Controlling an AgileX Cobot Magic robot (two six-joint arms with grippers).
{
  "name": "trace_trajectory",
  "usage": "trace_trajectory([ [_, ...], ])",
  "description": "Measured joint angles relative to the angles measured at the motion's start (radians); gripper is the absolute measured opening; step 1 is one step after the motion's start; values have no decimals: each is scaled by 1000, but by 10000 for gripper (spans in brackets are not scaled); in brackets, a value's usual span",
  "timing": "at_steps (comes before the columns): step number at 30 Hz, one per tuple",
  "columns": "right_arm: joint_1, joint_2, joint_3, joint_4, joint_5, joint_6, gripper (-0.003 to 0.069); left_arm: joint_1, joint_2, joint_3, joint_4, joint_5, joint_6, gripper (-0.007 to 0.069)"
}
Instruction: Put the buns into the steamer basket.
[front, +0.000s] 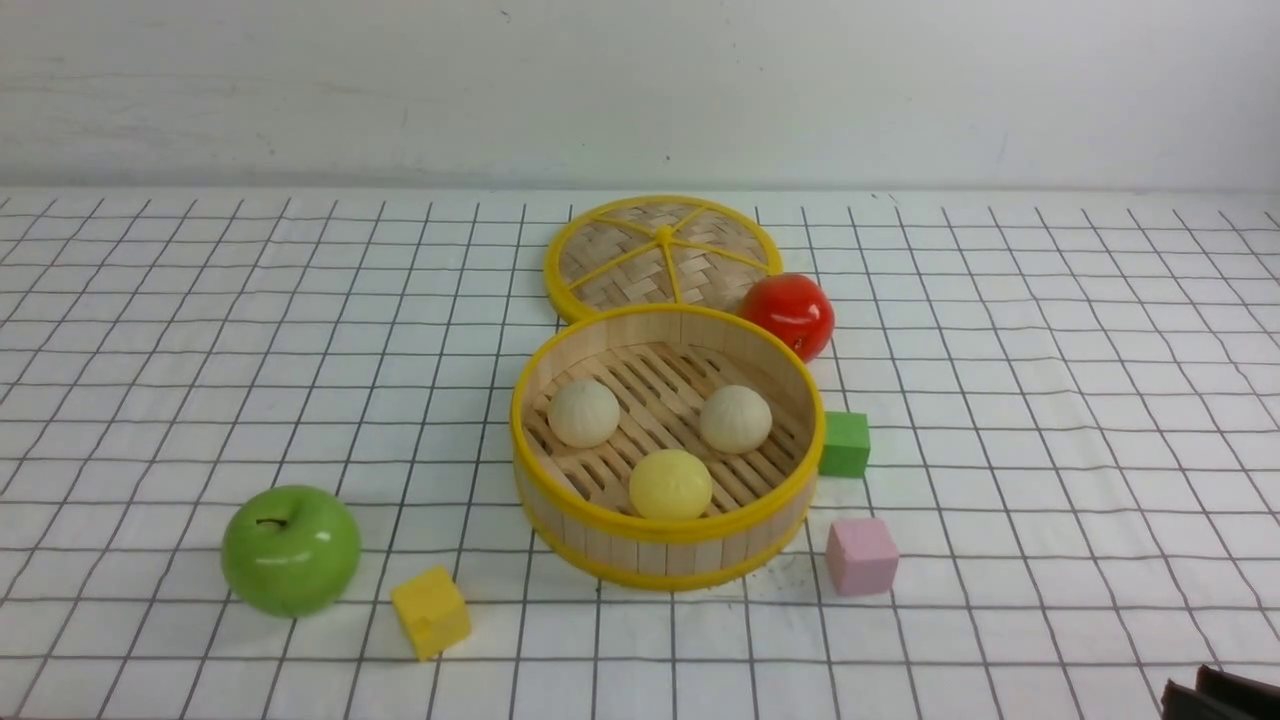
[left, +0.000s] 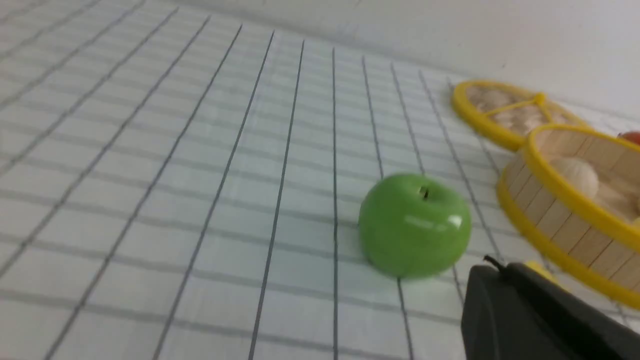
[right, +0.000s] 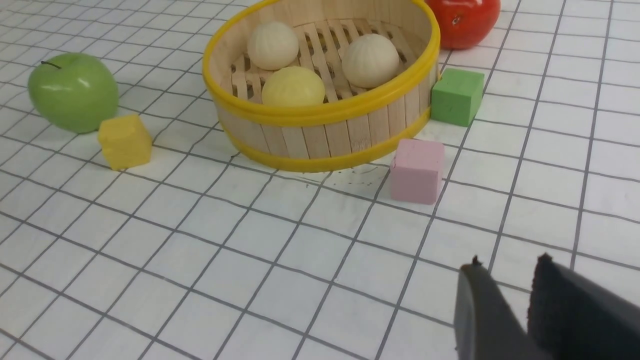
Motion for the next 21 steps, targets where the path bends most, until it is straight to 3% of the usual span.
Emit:
trace_trajectory([
  [5, -1, 0, 0, 0, 0, 0, 168, 11, 0, 16, -36, 102, 12, -10],
  [21, -1, -1, 0, 0, 0, -1, 190, 100, 0, 16, -59, 104, 134, -2],
])
